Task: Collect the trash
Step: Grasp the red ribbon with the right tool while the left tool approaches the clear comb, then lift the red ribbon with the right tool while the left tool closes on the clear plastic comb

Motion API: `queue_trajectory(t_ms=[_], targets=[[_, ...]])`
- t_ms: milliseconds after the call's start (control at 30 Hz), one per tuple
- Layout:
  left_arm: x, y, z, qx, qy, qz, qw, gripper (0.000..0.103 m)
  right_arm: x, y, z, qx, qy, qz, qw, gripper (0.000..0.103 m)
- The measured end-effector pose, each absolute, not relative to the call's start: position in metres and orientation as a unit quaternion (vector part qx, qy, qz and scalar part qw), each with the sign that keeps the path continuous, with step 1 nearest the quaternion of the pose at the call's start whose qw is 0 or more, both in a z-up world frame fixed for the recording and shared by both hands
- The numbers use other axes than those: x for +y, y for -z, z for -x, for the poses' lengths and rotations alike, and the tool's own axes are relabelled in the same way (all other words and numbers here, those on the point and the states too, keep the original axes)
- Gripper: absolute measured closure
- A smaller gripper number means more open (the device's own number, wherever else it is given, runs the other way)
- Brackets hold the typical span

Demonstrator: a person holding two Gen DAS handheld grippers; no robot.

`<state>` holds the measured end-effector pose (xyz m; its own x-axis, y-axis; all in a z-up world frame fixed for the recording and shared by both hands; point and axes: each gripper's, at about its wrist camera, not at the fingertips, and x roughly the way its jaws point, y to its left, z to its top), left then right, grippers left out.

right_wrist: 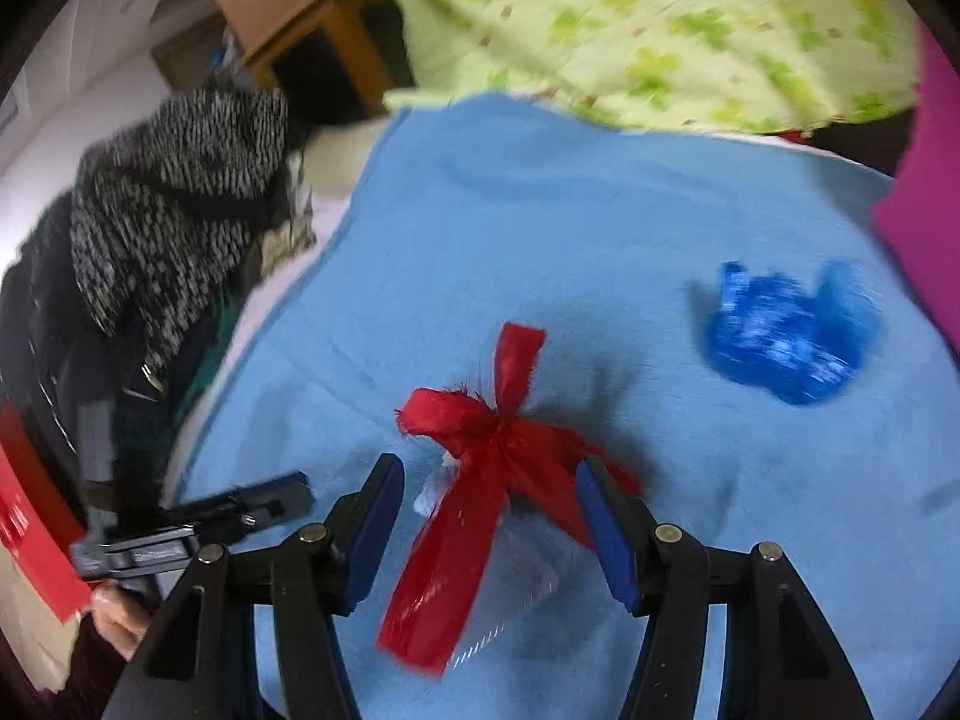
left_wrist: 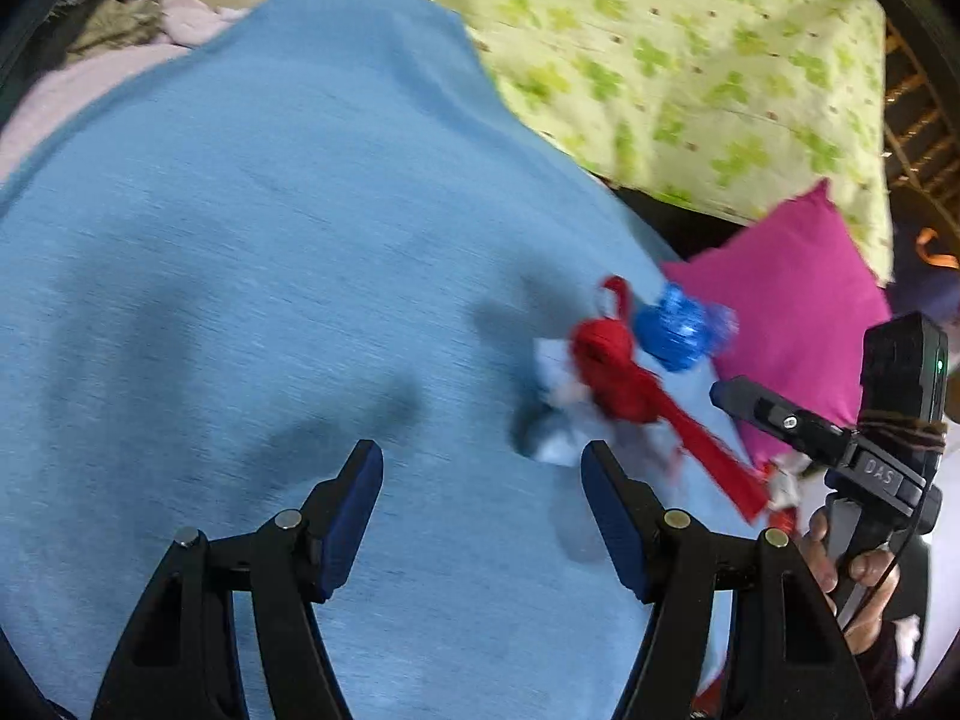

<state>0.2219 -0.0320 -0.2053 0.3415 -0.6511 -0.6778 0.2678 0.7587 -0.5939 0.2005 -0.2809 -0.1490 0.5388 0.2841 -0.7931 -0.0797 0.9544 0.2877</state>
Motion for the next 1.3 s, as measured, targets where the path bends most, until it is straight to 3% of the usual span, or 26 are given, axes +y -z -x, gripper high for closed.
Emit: queue_trajectory(t_ms=[167,433,867,1067,1167,1233,1300], targets=[[-0.033,0.211,-0.227,0.498,0.279,0.193,0.798,0.034,-0.277,0.181,-0.227,0.507,-0.103,-0.076,0.852,0.041],[-0.04,0.212,-0.228,0.504,0.282,0.179,0.796,0.034,-0.276,0.197,-0.243,0.523,-0.081,-0.067,0.846,0.064],[-0.058,0.204,-0.216,0.492,0.317,0.147,0.798,0.034,-0.355,0.19,-0.2,0.523,0.053,-0.125,0.841,0.065],[-0.084,0.18,-0.192,0.441,0.384,0.109,0.804,0.034,-0.363,0.181,-0.15,0.494,0.051,-0.176,0.85,0.064],[-0.094,0.173,-0.18,0.422,0.408,0.096,0.804,0.033,-0.37,0.173,-0.125,0.442,0.023,-0.208,0.872,0.059],[-0.102,0.172,-0.173,0.419,0.423,0.087,0.799,0.032,-0.376,0.166,-0.111,0.416,0.019,-0.224,0.881,0.022],[-0.108,0.171,-0.167,0.416,0.433,0.079,0.796,0.032,-0.379,0.159,-0.11,0.393,0.017,-0.229,0.89,0.021]])
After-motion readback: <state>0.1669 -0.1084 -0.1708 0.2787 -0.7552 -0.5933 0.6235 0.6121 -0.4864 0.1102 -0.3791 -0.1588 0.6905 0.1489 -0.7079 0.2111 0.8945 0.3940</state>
